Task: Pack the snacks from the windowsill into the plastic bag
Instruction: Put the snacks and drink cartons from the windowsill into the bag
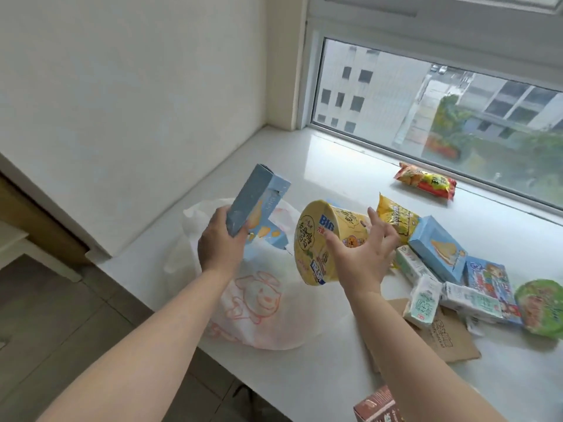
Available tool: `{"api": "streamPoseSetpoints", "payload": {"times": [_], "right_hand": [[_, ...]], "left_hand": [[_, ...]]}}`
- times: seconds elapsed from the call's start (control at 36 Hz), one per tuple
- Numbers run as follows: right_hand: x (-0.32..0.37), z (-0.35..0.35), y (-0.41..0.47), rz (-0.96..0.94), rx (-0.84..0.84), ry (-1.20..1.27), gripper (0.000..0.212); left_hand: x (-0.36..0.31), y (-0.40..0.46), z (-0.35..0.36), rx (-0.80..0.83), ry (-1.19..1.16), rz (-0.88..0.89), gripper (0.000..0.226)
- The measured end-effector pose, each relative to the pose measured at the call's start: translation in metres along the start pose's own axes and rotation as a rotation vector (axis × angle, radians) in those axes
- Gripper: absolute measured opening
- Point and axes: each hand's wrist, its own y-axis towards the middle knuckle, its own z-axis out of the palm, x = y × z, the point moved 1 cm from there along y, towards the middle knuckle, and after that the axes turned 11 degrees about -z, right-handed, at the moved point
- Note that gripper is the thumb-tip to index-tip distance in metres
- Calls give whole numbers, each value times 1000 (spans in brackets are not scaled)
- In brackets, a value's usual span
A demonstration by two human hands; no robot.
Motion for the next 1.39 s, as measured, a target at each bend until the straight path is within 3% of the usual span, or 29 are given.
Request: {"api": "streamPoseSetpoints", "payload": {"times": [0.22, 0.33, 0.44, 0.53, 0.69, 0.75, 0.89, 1.03, 1.11, 1.22, 1.25, 1.39], "right_hand": [[-2, 22, 17, 97, -150, -110, 83], [-2, 33, 19, 128, -215, -156, 82], [-2, 45, 21, 154, -230, -187, 84], [-3, 52, 21, 196, -236, -167, 88], [-3, 60, 26, 221, -192, -168, 85], [-1, 64, 27, 230, -177, -141, 80], [5, 84, 31, 234, -138, -15, 85], [15, 108, 32, 263, -78, 53, 91], [21, 122, 32, 252, -7, 72, 92], [28, 138, 28, 241, 50, 102, 92], [30, 143, 26, 232, 62, 115, 92], [34, 159, 14, 156, 182, 83, 94]], "left_hand": [[47, 81, 25, 348, 369, 562, 38], [72, 104, 37, 510, 514, 676, 71], [62, 114, 63, 663, 724, 759, 62], [47, 117, 83, 706, 854, 732, 51], [51, 120, 104, 710, 747, 465, 45], [60, 123, 102, 724, 705, 394, 52], [85, 131, 80, 695, 670, 107, 100], [105, 130, 54, 793, 675, 32, 112], [107, 124, 35, 930, 740, 117, 103], [80, 107, 0, 1083, 779, 311, 35], [70, 102, -10, 1097, 776, 368, 26], [52, 72, -43, 1102, 764, 615, 24]]}}
